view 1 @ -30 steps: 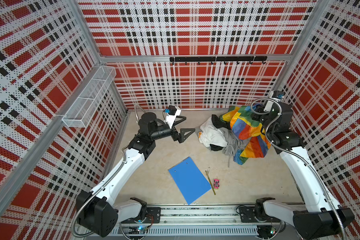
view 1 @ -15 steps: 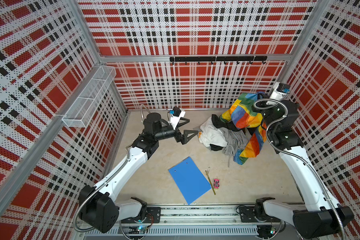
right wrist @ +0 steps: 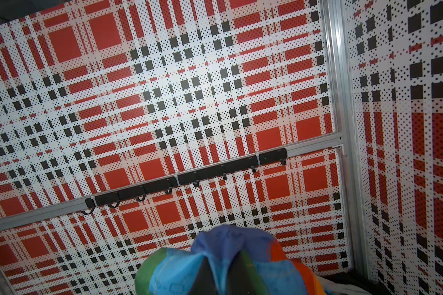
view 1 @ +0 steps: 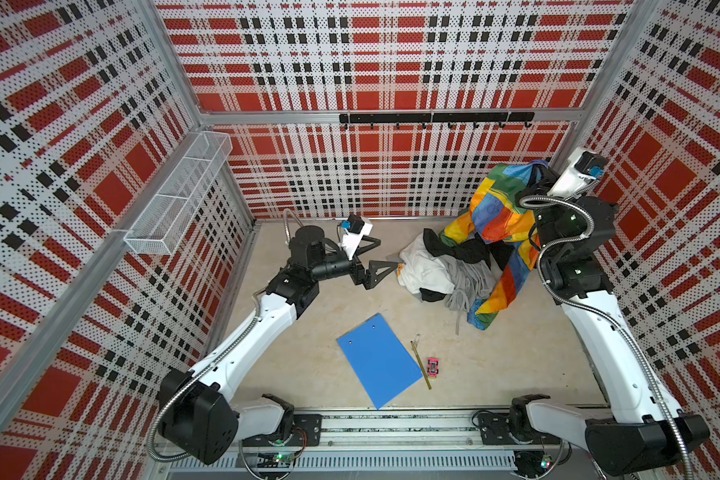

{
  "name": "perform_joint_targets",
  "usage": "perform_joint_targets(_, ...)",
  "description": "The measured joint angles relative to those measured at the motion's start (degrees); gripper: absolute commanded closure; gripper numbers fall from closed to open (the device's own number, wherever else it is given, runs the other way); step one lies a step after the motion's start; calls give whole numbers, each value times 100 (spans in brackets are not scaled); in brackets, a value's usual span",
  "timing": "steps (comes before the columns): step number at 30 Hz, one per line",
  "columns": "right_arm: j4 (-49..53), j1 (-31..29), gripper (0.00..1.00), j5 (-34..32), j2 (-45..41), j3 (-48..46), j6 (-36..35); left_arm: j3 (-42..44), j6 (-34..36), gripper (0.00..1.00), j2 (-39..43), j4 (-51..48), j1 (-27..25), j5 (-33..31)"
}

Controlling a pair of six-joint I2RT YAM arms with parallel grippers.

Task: Pick out a specific cloth from the pile
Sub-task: 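Lift the rainbow cloth high above the pile with the right gripper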

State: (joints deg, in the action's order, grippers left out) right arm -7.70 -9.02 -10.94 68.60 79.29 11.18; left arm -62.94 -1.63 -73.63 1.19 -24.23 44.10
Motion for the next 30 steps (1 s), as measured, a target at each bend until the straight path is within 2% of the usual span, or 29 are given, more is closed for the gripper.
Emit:
perform_joint_targets(7,-144,-2,94,203,33,564,61,0,72,1,0,-42,-50,-66)
perform_joint_targets(17,-868,-4,94,566,260,1539,212,0,90,1,0,-50,-57,-105)
perform_joint_targets(30,-811,-61,93,826,693,2310,284,0,87,1,0,-50,-57,-101)
